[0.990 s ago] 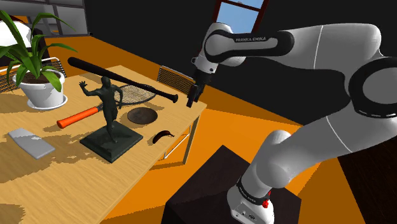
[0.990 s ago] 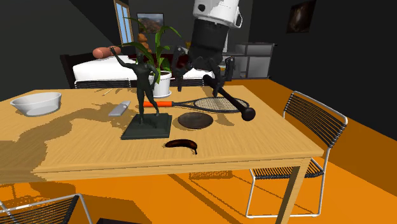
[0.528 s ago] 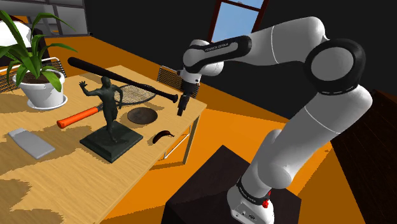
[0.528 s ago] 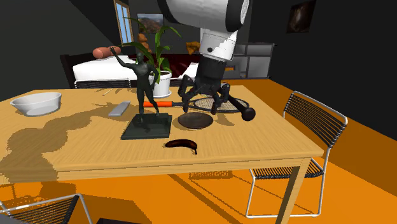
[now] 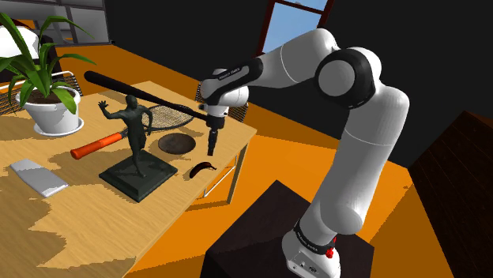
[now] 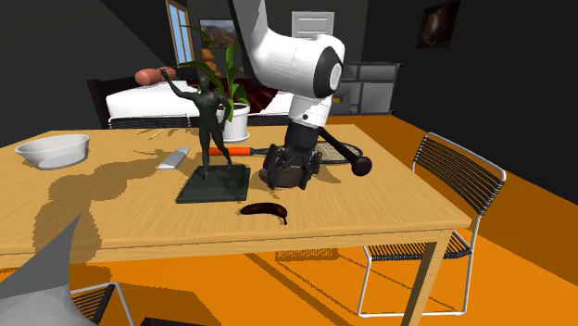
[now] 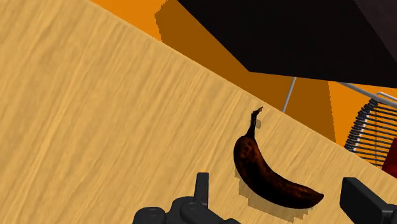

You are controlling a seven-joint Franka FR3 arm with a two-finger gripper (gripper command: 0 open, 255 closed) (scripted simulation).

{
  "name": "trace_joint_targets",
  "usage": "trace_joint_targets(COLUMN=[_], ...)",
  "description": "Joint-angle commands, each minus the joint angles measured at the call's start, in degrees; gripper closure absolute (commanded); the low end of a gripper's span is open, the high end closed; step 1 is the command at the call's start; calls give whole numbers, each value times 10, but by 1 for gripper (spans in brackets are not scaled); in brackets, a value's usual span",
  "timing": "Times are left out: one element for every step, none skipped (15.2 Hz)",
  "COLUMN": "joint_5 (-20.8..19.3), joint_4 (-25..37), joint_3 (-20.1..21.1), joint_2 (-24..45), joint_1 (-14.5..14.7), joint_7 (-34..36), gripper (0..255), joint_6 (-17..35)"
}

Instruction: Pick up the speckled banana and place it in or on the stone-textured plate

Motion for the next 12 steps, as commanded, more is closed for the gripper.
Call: trace_joint_targets(joint_5=[6, 9, 11, 14, 16, 19, 21, 26, 26, 26, 26, 26], joint_4=[13, 9, 5, 1, -3, -7, -11, -16, -16, -16, -16, -16], joint_3=[5, 7, 8, 9, 10, 12, 13, 15, 15, 15, 15, 15], joint_2=[26, 28, 32, 35, 38, 41, 45, 51, 51, 51, 51, 51], joint_1=[0, 1, 1, 2, 2, 3, 4, 5, 5, 5, 5, 5], joint_7=[-20, -21, -23, -24, -26, -28, -29, -32, -32, -32, -32, -32], gripper=[0, 0, 0, 0, 0, 0, 0, 0, 0, 0, 0, 0], joint_6=[2, 10, 17, 24, 31, 38, 45, 56, 56, 56, 56, 56])
